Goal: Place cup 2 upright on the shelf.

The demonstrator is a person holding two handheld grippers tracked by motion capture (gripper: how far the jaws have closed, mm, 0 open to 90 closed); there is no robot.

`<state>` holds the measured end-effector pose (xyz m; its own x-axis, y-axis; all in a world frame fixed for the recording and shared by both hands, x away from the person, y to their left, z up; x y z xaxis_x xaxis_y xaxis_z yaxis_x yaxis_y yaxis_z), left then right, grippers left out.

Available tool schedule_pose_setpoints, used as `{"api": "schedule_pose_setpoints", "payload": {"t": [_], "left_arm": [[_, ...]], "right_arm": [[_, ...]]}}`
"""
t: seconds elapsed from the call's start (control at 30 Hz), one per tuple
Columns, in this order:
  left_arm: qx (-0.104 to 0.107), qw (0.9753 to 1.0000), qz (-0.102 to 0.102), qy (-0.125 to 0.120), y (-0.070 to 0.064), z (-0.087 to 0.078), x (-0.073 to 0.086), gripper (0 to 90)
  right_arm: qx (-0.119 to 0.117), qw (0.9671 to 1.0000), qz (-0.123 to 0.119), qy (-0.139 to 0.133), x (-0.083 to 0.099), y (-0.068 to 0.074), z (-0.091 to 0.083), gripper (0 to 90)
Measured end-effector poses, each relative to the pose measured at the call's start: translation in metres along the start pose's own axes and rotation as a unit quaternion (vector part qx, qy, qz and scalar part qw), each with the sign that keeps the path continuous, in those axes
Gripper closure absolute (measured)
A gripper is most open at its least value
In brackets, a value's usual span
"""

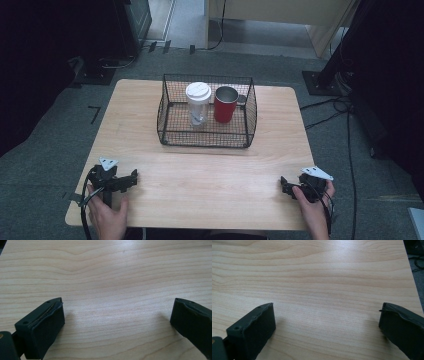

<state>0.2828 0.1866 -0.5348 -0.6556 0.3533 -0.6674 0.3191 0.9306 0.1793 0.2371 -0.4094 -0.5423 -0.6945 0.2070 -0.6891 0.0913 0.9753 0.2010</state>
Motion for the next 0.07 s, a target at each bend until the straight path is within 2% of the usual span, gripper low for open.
{"api": "schedule_pose_setpoints", "payload": {"t": [0.07], "left_arm": [[0.000, 1.0000, 0.000, 0.000, 0.0000, 0.0000, 0.0000, 0.0]], "right_arm": [[0.000, 1.0000, 0.000, 0.000, 0.0000, 0.0000, 0.0000, 0.5]]}}
Point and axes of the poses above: each handheld gripper's, and its own axes: z roughly forward along the jaws, x roughly out of its underside, y roughly to its left, the point moved 2 cm from there along z, roughly forward along the jaws, and after that the axes turned 14 degrees about z, right-handed, at the moved point
